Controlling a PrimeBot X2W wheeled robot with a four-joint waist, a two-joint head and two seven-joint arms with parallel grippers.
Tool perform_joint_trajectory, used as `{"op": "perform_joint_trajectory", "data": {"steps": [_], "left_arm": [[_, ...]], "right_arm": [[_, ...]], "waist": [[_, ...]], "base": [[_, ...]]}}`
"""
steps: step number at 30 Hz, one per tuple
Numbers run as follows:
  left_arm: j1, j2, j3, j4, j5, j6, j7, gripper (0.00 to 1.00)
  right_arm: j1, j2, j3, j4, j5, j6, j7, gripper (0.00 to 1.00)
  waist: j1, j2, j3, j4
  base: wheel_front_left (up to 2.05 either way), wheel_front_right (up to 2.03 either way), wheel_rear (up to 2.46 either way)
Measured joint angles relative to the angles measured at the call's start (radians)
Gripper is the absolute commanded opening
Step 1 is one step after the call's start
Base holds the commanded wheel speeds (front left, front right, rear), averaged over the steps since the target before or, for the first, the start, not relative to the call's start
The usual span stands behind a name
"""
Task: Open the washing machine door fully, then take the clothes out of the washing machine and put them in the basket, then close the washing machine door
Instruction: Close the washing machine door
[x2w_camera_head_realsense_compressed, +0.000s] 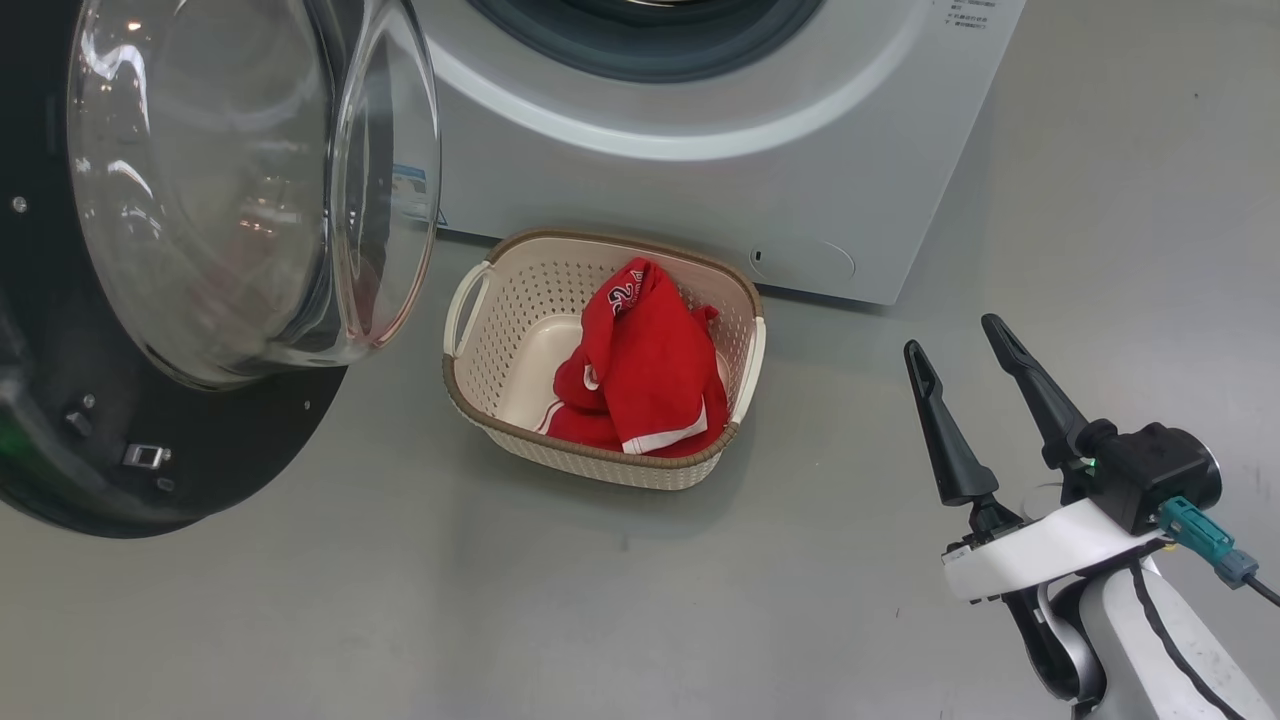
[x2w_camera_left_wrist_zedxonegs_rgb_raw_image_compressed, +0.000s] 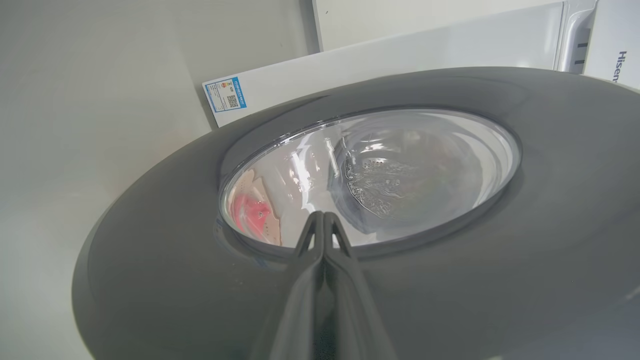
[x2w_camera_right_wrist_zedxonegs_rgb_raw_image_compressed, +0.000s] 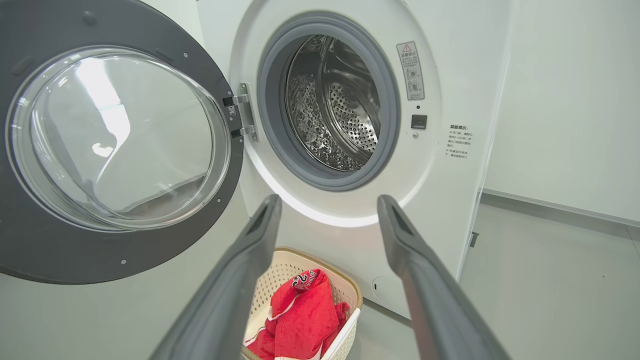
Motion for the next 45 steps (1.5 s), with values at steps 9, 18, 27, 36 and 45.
{"op": "perform_joint_trajectory", "data": {"steps": [9,18,27,36,45], "left_arm": [[0.043,-0.049,-0.014,-0.049,-0.036,-0.032,0.083,0.0],[0.055,-0.145,-0.007,-0.112,-0.144,-0.051,0.161,0.0],[0.126,-0.198,-0.047,-0.189,-0.144,-0.053,0.21,0.0],[0.192,-0.209,-0.071,-0.257,-0.16,-0.053,0.233,0.0],[0.225,-0.22,-0.086,-0.302,-0.198,-0.035,0.23,0.0]], "right_arm": [[0.005,0.012,0.008,0.01,0.0,0.0,-0.007,1.0],[0.019,0.025,0.014,0.02,0.0,0.0,-0.007,1.0],[0.02,0.037,0.023,0.032,0.0,0.0,-0.007,1.0],[0.024,0.05,0.03,0.033,0.0,0.0,-0.007,1.0],[0.024,0.057,0.029,0.03,0.0,0.0,-0.007,1.0]], "waist": [[0.0,0.0,-0.019,-0.006],[0.0,0.0,-0.035,-0.018],[0.0,0.0,-0.063,-0.038],[0.0,0.0,-0.079,-0.072],[0.0,0.0,-0.068,-0.12]], "base": [[0.0,0.0,0.0],[0.0,0.0,0.0],[0.0,0.0,0.0],[0.0,0.0,0.0],[0.0,0.0,0.0]]}}
